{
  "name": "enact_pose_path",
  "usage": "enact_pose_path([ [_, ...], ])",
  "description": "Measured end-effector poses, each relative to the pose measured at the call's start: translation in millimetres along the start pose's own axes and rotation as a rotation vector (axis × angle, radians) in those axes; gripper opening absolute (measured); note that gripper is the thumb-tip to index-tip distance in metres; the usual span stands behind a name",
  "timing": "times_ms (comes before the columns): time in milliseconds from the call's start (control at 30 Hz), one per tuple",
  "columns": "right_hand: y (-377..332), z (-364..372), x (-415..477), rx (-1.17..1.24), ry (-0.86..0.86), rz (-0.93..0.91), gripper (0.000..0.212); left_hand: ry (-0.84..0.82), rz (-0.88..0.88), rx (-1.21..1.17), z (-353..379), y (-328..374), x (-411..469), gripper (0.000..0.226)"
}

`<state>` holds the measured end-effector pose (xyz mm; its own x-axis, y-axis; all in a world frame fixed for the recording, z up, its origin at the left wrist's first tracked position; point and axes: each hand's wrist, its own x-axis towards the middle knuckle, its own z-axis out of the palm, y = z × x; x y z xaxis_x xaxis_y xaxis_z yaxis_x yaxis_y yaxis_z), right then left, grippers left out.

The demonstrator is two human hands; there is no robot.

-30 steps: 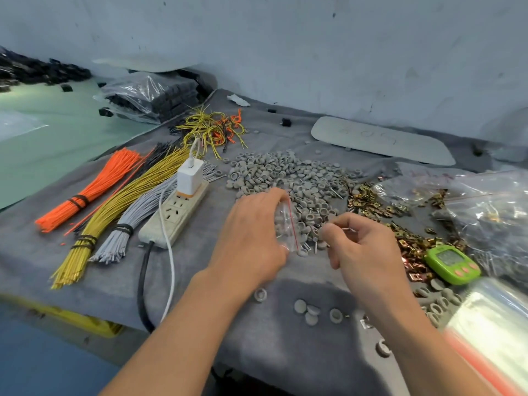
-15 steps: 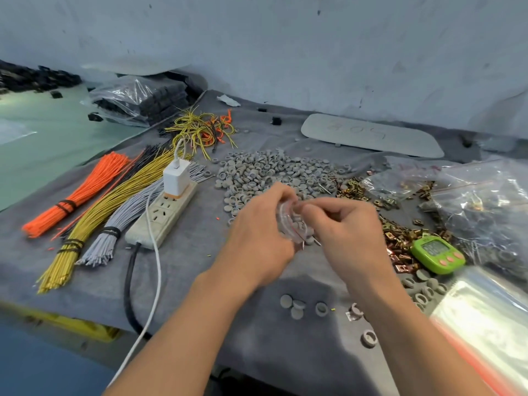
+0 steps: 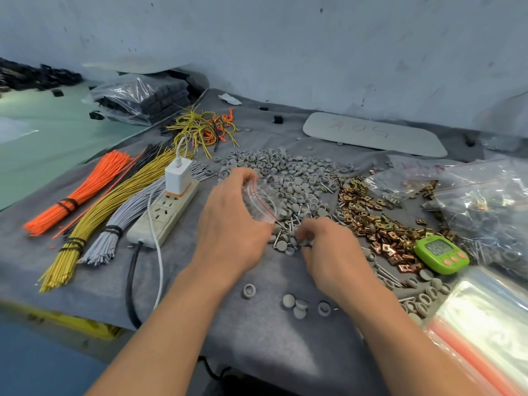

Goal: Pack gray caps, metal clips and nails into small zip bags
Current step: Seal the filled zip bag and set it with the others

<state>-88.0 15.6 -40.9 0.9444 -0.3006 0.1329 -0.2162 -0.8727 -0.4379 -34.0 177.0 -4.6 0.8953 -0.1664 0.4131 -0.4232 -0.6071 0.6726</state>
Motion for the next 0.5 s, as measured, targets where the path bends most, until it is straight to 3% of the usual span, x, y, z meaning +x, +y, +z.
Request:
enact_pose_path([
  [233, -2, -3, -1, 0.078, 0.104, 0.034, 0.021, -0.058, 0.004, 0.045, 2, -6, 0, 0.064],
  [400, -12, -20, -8, 0.671, 0.245, -0.021, 0.018, -0.086, 0.064, 0.134, 9, -2, -2, 0.063],
  [500, -20, -24, -13, 0.770, 0.227, -0.090, 0.017, -0.170, 0.144, 0.134, 13, 2, -5, 0.062],
])
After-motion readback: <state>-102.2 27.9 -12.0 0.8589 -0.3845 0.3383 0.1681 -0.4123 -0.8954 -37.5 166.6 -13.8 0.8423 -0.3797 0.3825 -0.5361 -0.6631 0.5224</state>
